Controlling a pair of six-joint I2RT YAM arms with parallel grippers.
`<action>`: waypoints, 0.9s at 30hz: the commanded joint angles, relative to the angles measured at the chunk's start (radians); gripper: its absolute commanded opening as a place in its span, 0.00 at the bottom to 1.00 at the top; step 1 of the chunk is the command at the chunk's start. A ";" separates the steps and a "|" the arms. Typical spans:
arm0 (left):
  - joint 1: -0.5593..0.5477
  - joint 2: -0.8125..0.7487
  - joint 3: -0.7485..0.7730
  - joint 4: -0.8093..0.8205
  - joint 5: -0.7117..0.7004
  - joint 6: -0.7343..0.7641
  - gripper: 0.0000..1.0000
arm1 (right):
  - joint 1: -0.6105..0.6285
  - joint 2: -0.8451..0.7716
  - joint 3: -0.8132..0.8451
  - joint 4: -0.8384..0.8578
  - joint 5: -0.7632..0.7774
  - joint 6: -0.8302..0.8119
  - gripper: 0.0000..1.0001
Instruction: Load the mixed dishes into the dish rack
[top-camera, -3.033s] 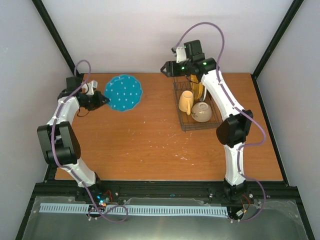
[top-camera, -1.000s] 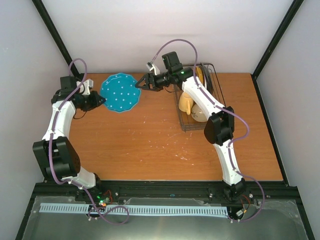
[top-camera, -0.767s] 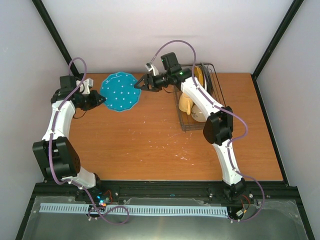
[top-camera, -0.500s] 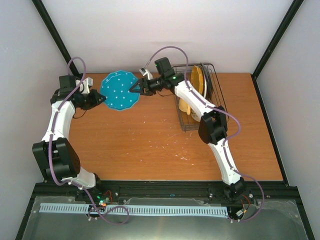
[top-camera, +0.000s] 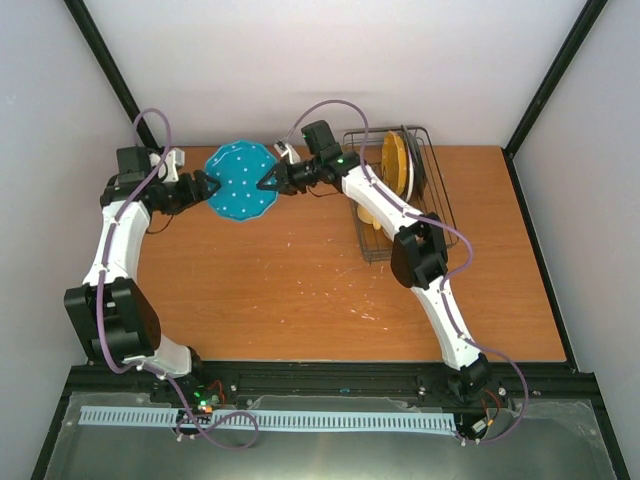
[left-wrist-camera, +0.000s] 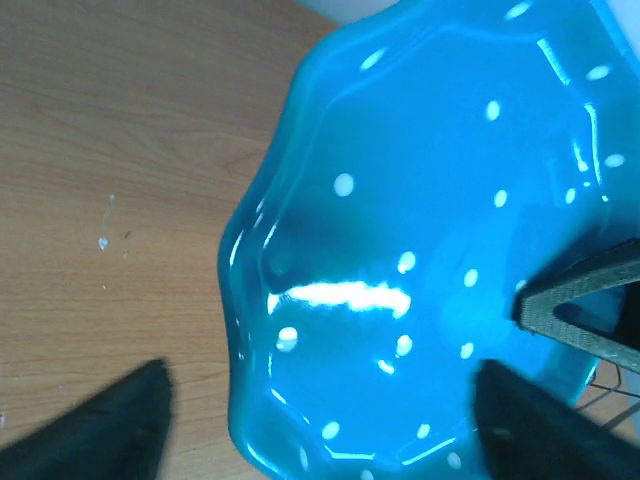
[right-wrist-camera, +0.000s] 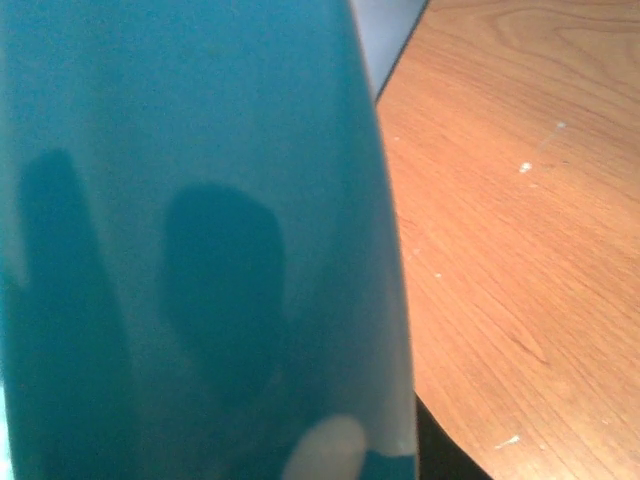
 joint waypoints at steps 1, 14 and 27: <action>-0.004 -0.029 0.082 0.003 -0.083 0.016 1.00 | -0.026 -0.124 0.052 -0.009 0.103 -0.052 0.03; -0.004 -0.061 0.133 -0.028 -0.320 0.015 1.00 | -0.136 -0.437 -0.077 -0.394 1.122 -0.396 0.03; -0.003 -0.064 0.113 -0.007 -0.311 0.014 1.00 | -0.174 -0.431 -0.218 -0.302 1.290 -0.444 0.03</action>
